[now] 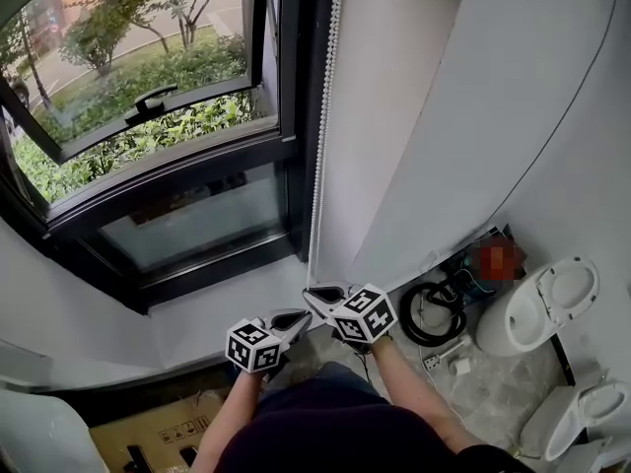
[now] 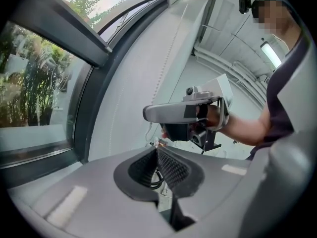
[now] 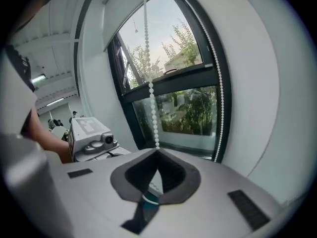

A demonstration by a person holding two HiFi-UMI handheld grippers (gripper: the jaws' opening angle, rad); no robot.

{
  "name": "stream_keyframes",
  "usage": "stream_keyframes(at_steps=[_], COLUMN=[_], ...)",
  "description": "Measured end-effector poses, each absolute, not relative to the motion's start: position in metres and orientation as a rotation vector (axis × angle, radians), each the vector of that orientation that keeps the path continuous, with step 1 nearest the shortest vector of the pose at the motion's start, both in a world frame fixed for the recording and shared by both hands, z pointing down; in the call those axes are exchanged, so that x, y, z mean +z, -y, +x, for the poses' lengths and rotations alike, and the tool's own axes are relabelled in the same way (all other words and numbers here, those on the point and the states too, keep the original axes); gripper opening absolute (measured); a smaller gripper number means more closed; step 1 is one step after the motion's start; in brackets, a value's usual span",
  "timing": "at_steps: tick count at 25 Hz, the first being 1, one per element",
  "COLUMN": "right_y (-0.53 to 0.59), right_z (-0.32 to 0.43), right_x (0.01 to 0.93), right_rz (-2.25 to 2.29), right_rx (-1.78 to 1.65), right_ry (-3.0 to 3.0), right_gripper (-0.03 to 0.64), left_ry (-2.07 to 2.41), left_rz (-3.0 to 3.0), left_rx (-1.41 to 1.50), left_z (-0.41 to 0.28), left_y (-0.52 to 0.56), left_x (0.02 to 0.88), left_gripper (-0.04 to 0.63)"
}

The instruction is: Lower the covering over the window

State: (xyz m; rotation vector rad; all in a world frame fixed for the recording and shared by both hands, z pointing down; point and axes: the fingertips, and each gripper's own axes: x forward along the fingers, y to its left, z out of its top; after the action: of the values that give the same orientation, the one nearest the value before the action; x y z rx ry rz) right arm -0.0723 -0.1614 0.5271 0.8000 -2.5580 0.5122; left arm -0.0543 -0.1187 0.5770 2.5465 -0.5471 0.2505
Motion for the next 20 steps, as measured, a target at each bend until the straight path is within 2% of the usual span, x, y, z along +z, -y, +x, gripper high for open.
stream_keyframes(at_steps=[4,8,15,20], right_y=[0.162,0.155,0.161,0.143], right_z=[-0.066,-0.058,-0.048,-0.041], right_x=[0.552,0.568,0.573,0.616], right_rz=[0.775,0.808,0.819,0.765], right_rx=[0.456,0.584,0.571,0.632], right_ry=[2.442,2.453,2.421,2.324], right_gripper=[0.012,0.012,0.012,0.012], left_ry=[0.537,0.520,0.572,0.619], left_rz=[2.560,2.556,2.591,2.649], left_rx=[0.267,0.288,0.122,0.062], left_z=[-0.049,-0.045,-0.047,-0.050], left_y=[0.120,0.114,0.125,0.131], left_x=[0.574,0.579,0.557,0.535], left_gripper=[0.012,0.012,0.013,0.027])
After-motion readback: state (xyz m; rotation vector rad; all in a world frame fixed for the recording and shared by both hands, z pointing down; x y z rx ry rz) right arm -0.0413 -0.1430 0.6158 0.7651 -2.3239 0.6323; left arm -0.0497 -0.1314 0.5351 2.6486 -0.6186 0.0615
